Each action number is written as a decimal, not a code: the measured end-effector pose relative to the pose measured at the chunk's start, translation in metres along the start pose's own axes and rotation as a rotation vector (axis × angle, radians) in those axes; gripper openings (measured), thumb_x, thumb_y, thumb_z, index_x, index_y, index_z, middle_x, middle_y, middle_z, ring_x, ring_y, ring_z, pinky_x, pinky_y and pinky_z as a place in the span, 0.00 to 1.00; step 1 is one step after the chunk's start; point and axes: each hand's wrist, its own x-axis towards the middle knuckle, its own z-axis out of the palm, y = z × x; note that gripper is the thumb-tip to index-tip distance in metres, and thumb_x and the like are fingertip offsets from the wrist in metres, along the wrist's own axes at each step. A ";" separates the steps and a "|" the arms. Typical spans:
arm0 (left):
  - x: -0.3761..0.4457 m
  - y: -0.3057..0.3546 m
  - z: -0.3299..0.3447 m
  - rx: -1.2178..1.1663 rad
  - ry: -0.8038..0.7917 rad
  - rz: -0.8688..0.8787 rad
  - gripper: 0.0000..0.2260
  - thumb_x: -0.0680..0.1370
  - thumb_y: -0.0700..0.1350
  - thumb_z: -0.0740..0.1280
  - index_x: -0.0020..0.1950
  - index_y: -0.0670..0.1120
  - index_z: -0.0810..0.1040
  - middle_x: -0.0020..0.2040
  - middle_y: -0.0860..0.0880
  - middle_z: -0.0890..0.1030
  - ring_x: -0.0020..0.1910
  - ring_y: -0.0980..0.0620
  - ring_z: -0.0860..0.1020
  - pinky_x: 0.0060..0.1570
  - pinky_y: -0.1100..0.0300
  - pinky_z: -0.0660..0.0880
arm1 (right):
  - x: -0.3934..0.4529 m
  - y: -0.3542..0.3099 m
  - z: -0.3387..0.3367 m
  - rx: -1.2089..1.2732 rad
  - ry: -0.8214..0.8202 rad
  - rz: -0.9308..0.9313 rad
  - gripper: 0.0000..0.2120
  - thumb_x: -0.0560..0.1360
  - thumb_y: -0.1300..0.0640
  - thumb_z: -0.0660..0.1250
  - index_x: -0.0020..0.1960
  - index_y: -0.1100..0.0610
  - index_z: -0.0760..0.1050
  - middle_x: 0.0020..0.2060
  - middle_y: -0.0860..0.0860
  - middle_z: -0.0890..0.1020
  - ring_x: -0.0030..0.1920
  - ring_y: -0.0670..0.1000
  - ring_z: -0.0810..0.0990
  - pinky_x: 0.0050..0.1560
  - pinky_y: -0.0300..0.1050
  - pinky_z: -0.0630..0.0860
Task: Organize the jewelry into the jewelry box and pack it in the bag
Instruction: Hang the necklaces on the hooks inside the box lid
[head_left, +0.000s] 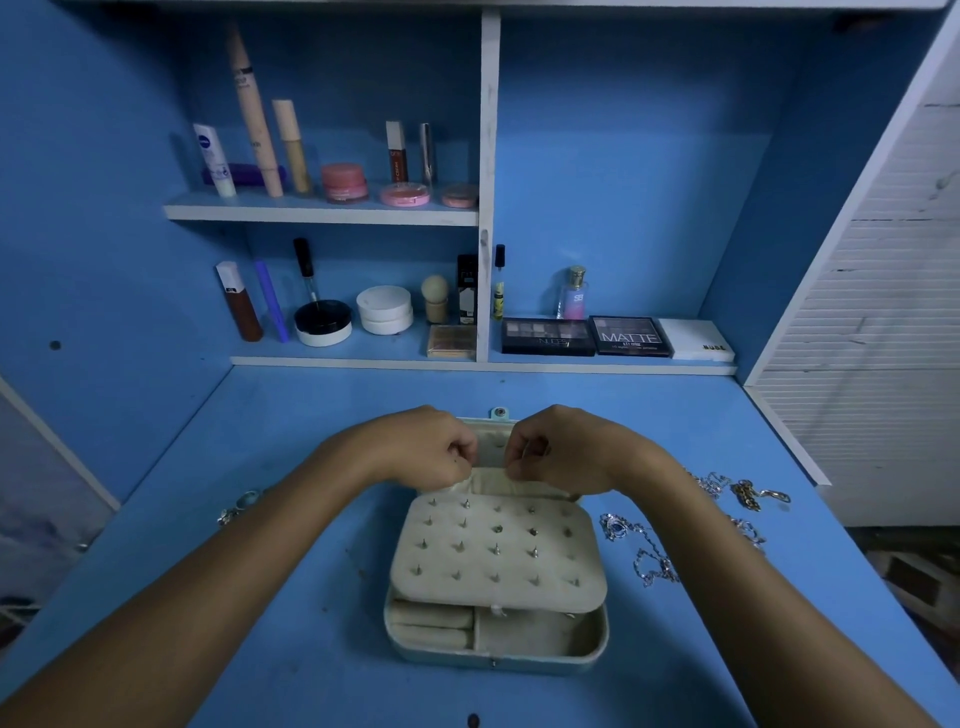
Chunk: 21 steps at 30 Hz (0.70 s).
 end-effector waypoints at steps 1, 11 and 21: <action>0.000 -0.001 0.001 0.001 0.001 0.002 0.08 0.76 0.44 0.63 0.41 0.56 0.77 0.39 0.56 0.79 0.41 0.56 0.77 0.41 0.58 0.75 | 0.000 0.000 0.000 0.006 0.001 0.002 0.01 0.77 0.52 0.70 0.47 0.47 0.80 0.41 0.42 0.79 0.40 0.43 0.76 0.37 0.35 0.70; 0.002 -0.001 0.004 -0.024 0.056 0.090 0.07 0.75 0.45 0.70 0.52 0.53 0.81 0.43 0.57 0.79 0.41 0.58 0.77 0.43 0.59 0.77 | -0.002 0.000 0.001 0.014 0.011 0.005 0.03 0.77 0.52 0.70 0.45 0.46 0.79 0.40 0.43 0.78 0.39 0.44 0.77 0.36 0.35 0.70; 0.005 0.006 0.004 0.084 0.029 0.027 0.07 0.75 0.46 0.66 0.37 0.54 0.74 0.35 0.55 0.78 0.37 0.56 0.75 0.42 0.56 0.75 | -0.003 0.001 0.003 0.046 0.014 0.018 0.04 0.78 0.51 0.70 0.44 0.46 0.78 0.42 0.43 0.79 0.39 0.43 0.76 0.37 0.35 0.71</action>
